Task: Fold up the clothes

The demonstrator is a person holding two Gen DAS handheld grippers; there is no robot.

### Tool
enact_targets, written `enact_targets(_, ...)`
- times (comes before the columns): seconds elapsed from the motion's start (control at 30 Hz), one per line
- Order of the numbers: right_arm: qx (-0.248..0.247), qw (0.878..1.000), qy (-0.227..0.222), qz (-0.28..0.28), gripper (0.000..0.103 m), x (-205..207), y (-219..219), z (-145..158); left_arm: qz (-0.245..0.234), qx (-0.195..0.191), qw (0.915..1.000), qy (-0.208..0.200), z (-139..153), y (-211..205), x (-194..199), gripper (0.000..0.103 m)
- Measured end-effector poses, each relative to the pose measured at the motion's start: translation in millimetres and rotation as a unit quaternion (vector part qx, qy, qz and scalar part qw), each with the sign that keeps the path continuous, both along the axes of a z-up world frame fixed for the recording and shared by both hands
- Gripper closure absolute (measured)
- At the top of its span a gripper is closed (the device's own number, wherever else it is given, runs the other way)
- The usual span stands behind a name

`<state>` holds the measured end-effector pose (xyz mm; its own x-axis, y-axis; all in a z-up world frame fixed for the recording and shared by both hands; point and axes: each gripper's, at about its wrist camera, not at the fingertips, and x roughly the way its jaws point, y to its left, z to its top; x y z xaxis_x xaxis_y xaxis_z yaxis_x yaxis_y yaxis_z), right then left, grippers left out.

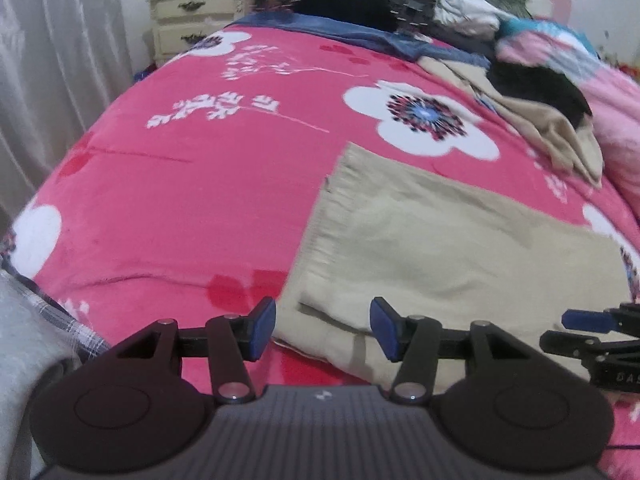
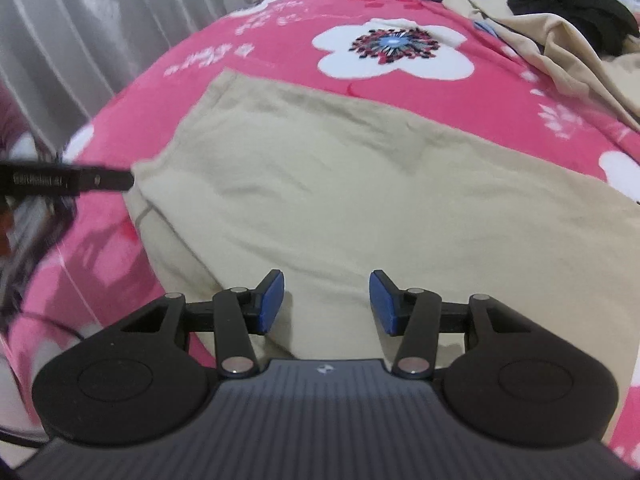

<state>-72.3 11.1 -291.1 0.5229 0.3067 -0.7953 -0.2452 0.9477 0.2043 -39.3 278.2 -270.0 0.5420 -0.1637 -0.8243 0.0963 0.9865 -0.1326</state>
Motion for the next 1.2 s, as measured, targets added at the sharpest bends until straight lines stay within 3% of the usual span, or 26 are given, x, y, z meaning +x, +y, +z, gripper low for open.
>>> enact_targets(0.2,0.014,1.000,-0.004,-0.010,0.056,13.8,20.1,5.0,-0.023,-0.103,0.9911,0.081,-26.7,32.8,40.1,0.040)
enact_targets(0.33,0.027,0.999,-0.006,-0.019,0.056,24.2,30.6,4.7,-0.050,-0.084,0.9907,0.095,-38.2,40.4,52.8,0.039)
enact_targets(0.4,0.033,0.999,-0.007,-0.027,0.056,30.1,35.4,4.6,-0.062,-0.092,0.9880,0.107,-44.2,46.0,56.8,0.039)
enact_targets(0.63,0.071,0.996,-0.015,-0.053,0.056,52.5,44.8,3.9,-0.064,-0.194,0.9652,0.163,-67.8,60.5,77.4,0.040)
enact_targets(0.7,0.102,0.993,-0.019,-0.061,0.056,59.1,44.0,5.6,-0.053,-0.221,0.9585,0.172,-73.1,63.8,81.8,0.043)
enact_targets(0.77,0.129,0.989,-0.018,-0.066,0.057,66.2,44.7,4.7,-0.035,-0.233,0.9552,0.180,-78.4,65.3,84.9,0.058)
enact_targets(0.9,0.147,0.987,-0.002,-0.072,0.062,80.5,55.5,-7.2,-0.022,-0.238,0.9549,0.176,-77.0,63.3,86.2,0.075)
enact_targets(0.97,0.158,0.984,0.007,-0.086,0.070,84.7,58.0,-10.3,-0.029,-0.232,0.9589,0.161,-67.9,61.6,81.9,0.077)
enact_targets(1.1,0.151,0.984,-0.015,-0.091,0.072,87.3,61.0,3.1,-0.043,-0.219,0.9660,0.131,-49.6,58.1,73.4,0.083)
enact_targets(1.2,0.129,0.986,-0.010,-0.107,0.074,101.9,56.5,-3.7,-0.059,-0.207,0.9711,0.103,-34.6,53.7,66.3,0.084)
